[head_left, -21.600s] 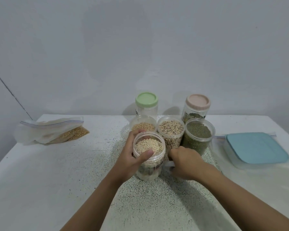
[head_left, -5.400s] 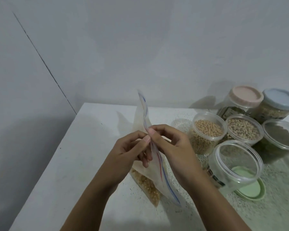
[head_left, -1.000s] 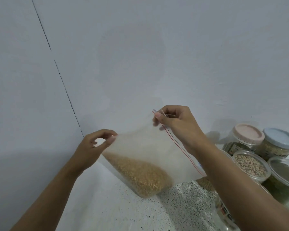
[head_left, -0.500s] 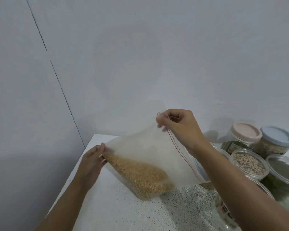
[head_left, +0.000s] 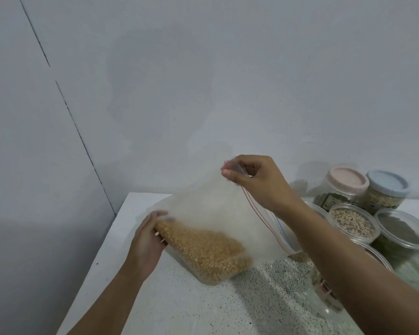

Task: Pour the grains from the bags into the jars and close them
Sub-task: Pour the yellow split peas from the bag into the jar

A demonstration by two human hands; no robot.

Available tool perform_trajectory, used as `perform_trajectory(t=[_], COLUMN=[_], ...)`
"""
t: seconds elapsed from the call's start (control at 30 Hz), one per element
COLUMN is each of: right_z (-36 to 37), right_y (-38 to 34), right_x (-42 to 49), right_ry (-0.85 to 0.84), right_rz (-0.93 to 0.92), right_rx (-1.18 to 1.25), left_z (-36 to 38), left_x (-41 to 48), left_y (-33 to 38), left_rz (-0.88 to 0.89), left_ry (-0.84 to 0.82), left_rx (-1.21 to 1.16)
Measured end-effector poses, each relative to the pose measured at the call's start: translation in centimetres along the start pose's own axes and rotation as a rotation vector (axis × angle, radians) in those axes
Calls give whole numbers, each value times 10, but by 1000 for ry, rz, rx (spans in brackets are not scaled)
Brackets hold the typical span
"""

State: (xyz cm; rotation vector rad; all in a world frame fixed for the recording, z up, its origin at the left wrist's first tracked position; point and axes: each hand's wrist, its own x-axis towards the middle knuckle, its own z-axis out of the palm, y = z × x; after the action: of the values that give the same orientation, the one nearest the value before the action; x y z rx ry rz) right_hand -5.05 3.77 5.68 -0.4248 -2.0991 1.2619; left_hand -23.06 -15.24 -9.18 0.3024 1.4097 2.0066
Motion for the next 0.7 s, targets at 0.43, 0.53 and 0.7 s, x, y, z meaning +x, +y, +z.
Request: perform_trajectory(t=[0.43, 0.53, 0.7], right_z=[18, 8, -18], right_y=[-5, -15, -37], right_x=[-8, -7, -8], right_ry=[-12, 22, 56], right_rz=[-9, -40, -79], right_rx=[-73, -41, 118], left_z=[23, 35, 56], left_x=[9, 12, 6], left_y=[3, 18, 54], left_rz=[35, 101, 201], left_ry=[-106, -131, -168], left_rx=[-156, -133, -107])
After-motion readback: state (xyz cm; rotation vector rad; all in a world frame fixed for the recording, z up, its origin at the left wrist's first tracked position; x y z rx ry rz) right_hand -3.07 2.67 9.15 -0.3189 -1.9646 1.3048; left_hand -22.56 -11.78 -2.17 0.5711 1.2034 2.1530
